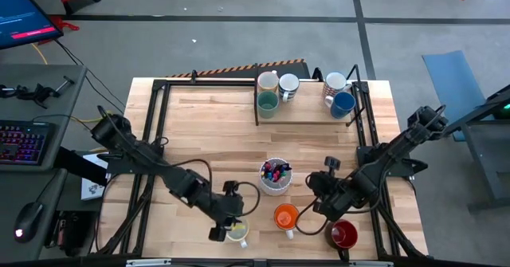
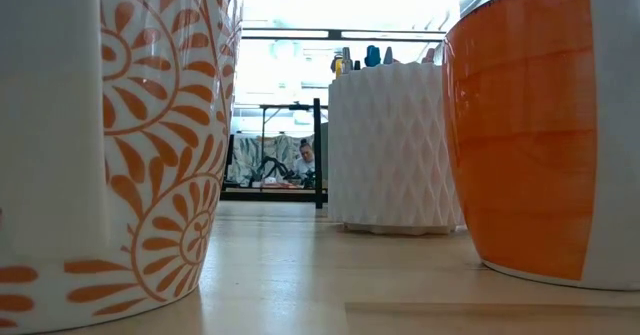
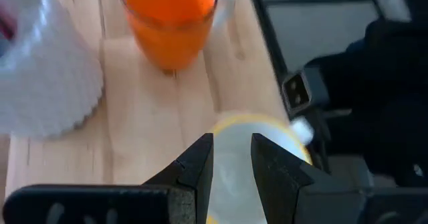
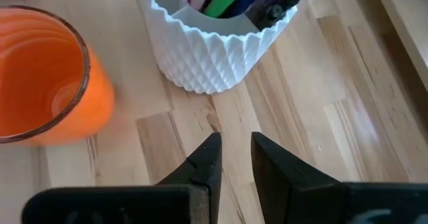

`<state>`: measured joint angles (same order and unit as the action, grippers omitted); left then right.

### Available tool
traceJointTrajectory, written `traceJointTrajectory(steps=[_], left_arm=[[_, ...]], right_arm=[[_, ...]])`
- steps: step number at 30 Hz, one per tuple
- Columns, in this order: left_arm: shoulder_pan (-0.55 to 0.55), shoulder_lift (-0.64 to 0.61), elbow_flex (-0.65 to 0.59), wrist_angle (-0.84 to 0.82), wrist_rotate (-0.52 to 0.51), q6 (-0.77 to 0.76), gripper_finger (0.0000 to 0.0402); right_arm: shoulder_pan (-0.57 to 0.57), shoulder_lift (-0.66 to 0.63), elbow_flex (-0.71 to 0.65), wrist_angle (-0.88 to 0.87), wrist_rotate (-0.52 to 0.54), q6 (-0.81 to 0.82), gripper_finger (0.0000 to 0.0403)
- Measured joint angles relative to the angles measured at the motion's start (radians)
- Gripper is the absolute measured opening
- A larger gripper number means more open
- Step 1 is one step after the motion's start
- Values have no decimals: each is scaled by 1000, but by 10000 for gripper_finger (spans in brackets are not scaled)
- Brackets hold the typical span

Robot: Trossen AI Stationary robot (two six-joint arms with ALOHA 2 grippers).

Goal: Place coffee mugs
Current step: Move the orange patterned mug to the top of the table

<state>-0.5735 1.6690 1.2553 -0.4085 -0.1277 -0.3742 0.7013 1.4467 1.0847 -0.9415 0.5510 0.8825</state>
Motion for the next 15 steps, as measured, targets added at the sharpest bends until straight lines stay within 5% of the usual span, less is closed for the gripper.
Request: traceJointTrajectory(steps=[15], left_arm=[[-28, 61, 5, -68, -77, -62, 90]], right_arm=[[8, 0, -1, 32, 16, 3, 59]])
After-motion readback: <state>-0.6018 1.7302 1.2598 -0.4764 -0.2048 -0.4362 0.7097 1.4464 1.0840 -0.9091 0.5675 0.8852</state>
